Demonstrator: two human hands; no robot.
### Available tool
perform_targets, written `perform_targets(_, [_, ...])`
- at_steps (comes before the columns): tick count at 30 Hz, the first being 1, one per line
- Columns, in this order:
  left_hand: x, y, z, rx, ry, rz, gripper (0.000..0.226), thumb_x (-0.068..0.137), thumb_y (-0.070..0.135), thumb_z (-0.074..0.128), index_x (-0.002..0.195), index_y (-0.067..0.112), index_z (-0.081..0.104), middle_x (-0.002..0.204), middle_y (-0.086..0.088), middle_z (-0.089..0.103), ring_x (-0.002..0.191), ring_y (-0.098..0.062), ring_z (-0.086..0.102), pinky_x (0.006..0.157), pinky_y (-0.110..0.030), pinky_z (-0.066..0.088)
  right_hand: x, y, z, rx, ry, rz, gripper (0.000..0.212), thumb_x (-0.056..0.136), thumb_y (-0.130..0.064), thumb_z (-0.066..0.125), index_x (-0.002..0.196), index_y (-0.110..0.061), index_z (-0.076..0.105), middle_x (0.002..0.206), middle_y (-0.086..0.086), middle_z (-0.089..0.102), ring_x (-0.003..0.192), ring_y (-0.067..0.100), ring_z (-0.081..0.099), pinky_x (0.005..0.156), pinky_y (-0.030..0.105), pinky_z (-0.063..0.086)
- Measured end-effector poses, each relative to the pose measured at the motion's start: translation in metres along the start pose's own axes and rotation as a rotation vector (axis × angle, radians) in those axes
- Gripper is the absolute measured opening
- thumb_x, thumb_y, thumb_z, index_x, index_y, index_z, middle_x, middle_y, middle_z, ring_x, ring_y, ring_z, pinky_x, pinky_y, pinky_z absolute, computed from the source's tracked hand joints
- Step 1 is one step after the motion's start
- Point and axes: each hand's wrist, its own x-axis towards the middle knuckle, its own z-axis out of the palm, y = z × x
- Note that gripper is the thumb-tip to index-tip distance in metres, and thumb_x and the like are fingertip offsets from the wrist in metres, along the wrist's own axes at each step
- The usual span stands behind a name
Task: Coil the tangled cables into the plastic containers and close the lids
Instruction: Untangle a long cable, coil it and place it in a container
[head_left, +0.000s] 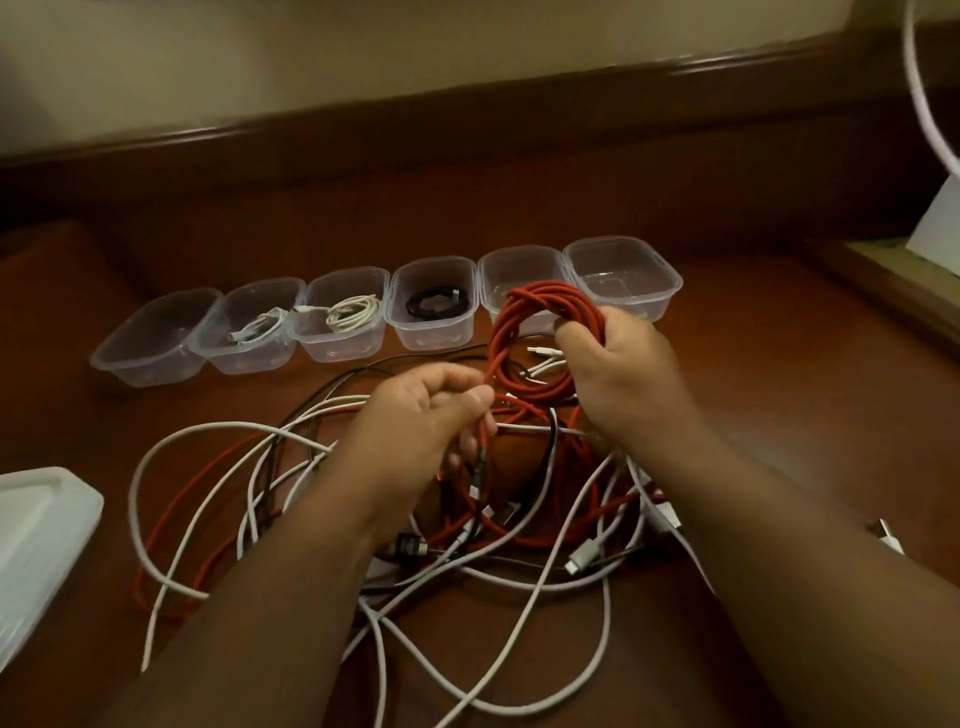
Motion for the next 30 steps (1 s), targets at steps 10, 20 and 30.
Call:
perform_targets(10, [0.001,-0.003,0.006,-0.39,0.173,0.114,0.009,0.087,0.001,0.064,0.09,0.01,0.067,0.087,-0.008,0.076,0.087,-0.02,0.073,0.077,-0.028,0.057,-0.017,-0.021,0.012,0.53,-0.136,0.209,0.02,0.098,-0.039,0.054,0.096,-0.021,0.064,0.074,-0.001,0.067,0.065,0.017,0.065,0.053,0.025,0.05])
perform_targets(20, [-0.001,0.0,0.007,-0.735,0.12,0.115,0.027,0.086,-0.01,0.052,0.107,0.005,0.058,0.1,-0.015,0.072,0.091,-0.021,0.072,0.075,-0.025,0.059,-0.014,-0.018,0.012,0.303,-0.293,0.176,0.021,0.102,-0.042,0.043,0.113,-0.033,0.058,0.101,0.0,0.072,0.096,0.013,0.068,0.092,0.039,0.055])
perform_targets(30, [-0.002,-0.002,0.009,-0.768,-0.001,0.094,0.044,0.077,0.006,0.064,0.12,0.01,0.057,0.103,-0.01,0.073,0.092,-0.017,0.072,0.073,-0.026,0.059,-0.009,-0.007,0.016,0.244,-0.337,0.31,0.051,0.096,-0.063,0.038,0.128,-0.028,0.055,0.104,0.002,0.068,0.1,0.023,0.065,0.097,0.053,0.051])
